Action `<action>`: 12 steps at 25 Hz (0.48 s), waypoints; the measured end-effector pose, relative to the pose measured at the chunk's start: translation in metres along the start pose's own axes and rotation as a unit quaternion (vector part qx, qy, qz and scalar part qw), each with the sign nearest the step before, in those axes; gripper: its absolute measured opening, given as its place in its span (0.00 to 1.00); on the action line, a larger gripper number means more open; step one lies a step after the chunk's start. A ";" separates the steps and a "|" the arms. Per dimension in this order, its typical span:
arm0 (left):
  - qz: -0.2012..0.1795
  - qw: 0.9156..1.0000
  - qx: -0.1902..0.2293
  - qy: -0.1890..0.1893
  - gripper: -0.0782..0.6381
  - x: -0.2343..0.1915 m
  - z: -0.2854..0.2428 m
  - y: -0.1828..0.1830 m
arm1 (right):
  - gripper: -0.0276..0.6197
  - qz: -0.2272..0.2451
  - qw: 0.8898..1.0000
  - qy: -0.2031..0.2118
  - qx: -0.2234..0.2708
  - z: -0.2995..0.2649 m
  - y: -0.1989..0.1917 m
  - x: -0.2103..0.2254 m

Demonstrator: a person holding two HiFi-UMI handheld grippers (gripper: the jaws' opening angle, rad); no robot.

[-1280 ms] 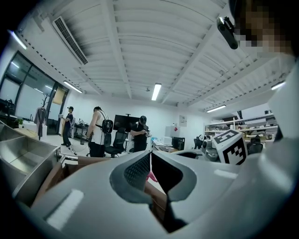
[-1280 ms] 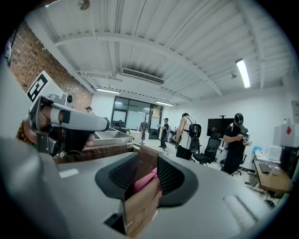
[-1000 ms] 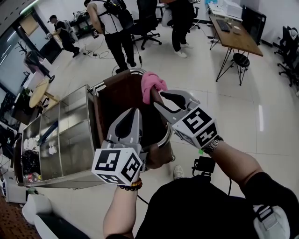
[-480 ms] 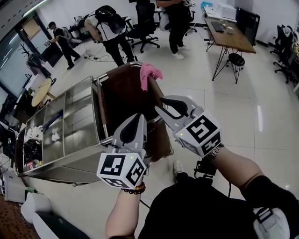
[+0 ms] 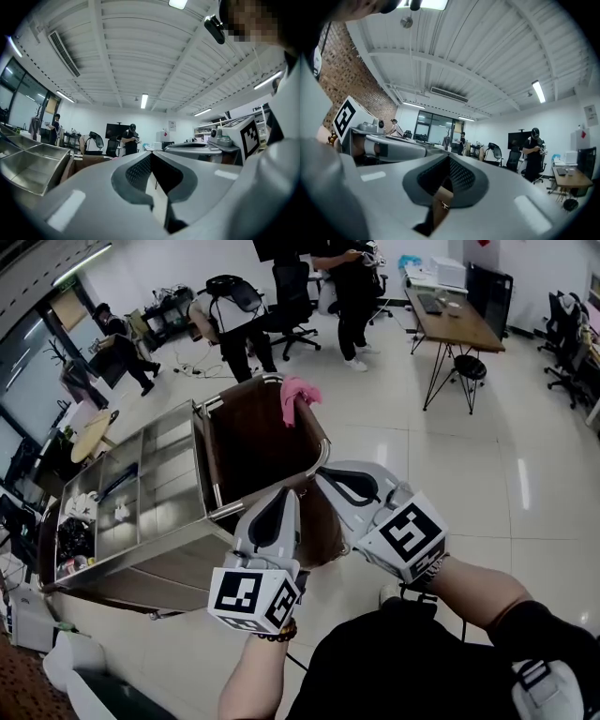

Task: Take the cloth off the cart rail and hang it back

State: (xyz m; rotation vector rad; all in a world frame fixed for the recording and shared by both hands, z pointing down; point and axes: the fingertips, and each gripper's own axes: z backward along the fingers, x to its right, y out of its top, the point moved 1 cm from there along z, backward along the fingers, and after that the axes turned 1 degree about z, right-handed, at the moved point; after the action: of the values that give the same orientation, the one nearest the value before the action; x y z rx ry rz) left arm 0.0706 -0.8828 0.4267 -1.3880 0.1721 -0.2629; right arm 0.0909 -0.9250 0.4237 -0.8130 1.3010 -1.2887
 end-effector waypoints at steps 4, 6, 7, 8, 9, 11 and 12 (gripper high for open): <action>-0.014 1.000 0.006 0.010 0.11 0.008 0.005 0.003 | 0.04 0.005 1.000 0.009 0.008 0.010 0.008 -0.008; -0.017 1.000 0.008 0.016 0.11 0.013 0.004 0.003 | 0.04 -0.007 1.000 0.015 0.010 0.016 0.011 -0.009; -0.018 1.000 0.008 0.019 0.11 0.015 0.002 0.001 | 0.04 -0.027 1.000 0.015 0.004 0.019 0.012 -0.009; -0.017 1.000 0.007 0.022 0.11 0.017 0.001 -0.001 | 0.04 -0.051 0.999 0.015 -0.005 0.023 0.013 -0.010; -0.016 1.000 0.007 0.025 0.11 0.019 -0.001 -0.004 | 0.04 -0.062 0.998 0.017 -0.009 0.025 0.012 -0.009; -0.014 0.999 0.009 0.031 0.11 0.022 -0.004 -0.008 | 0.04 -0.039 0.999 0.028 0.004 0.028 0.011 -0.005; -0.013 0.999 0.010 0.035 0.11 0.023 -0.006 -0.009 | 0.04 -0.036 0.999 0.032 0.005 0.029 0.010 -0.004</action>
State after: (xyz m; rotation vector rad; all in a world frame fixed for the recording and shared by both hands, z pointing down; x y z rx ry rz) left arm 0.0904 -0.8967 0.4353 -1.3622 0.2086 -0.3346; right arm 0.1217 -0.9258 0.4196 -0.8242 1.3237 -1.3876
